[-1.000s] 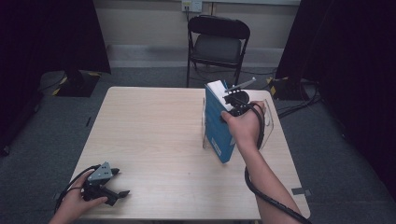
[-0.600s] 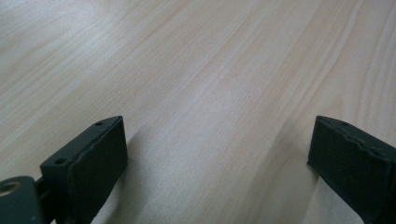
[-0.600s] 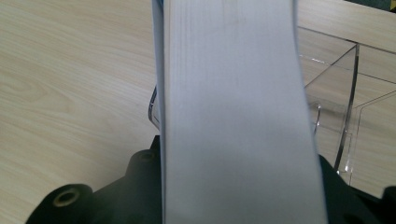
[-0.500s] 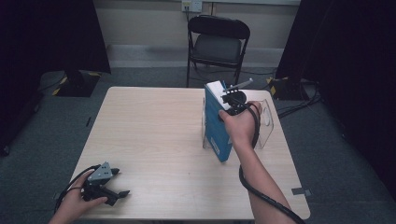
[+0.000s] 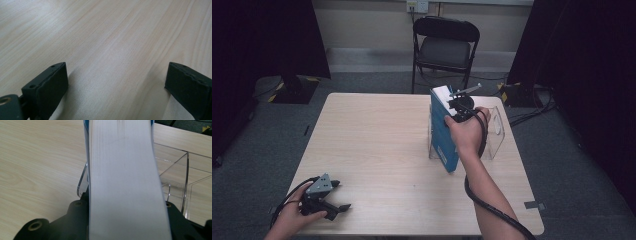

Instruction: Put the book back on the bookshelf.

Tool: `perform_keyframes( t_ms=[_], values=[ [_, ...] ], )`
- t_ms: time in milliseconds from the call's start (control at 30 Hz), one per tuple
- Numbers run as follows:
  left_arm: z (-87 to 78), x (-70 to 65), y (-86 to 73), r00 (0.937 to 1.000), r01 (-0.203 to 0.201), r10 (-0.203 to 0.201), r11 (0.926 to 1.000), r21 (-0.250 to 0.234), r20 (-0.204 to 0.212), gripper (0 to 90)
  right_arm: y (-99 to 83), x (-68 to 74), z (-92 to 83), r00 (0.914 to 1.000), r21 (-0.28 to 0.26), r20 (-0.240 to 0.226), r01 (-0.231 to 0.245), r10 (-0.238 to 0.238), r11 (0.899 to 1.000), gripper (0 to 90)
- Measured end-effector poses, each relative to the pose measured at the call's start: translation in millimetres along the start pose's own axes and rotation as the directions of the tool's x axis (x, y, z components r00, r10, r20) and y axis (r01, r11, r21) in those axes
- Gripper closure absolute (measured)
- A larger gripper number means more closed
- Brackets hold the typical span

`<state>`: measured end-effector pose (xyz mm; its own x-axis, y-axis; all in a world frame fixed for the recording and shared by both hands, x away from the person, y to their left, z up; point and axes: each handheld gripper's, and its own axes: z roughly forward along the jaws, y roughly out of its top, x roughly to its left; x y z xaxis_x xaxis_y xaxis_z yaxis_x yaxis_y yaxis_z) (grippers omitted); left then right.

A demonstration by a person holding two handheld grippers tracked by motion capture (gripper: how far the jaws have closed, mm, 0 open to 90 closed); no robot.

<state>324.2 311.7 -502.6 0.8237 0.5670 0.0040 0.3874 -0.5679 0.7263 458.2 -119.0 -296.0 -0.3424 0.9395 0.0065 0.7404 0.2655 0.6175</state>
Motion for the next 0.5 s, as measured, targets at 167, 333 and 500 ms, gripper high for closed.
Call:
perform_keyframes(
  t_ms=[167,333,500],
  values=[
    [0.0,0.0,0.0,1.0000,0.000,0.000,1.0000,0.000,0.000,4.2,0.7,0.1,1.2,1.0000,-0.009,-0.004,-0.007,0.007,1.000,61.5],
    [0.0,-0.1,0.0,1.0000,0.000,0.000,1.0000,0.000,0.000,4.2,-3.7,1.0,0.3,1.0000,0.017,-0.001,0.007,-0.007,1.000,61.4],
    [0.1,-0.1,-0.1,1.0000,0.000,0.000,1.0000,-0.001,0.000,4.2,-4.9,2.3,-0.2,1.0000,0.023,0.002,0.005,-0.005,1.000,61.3]
  ],
)
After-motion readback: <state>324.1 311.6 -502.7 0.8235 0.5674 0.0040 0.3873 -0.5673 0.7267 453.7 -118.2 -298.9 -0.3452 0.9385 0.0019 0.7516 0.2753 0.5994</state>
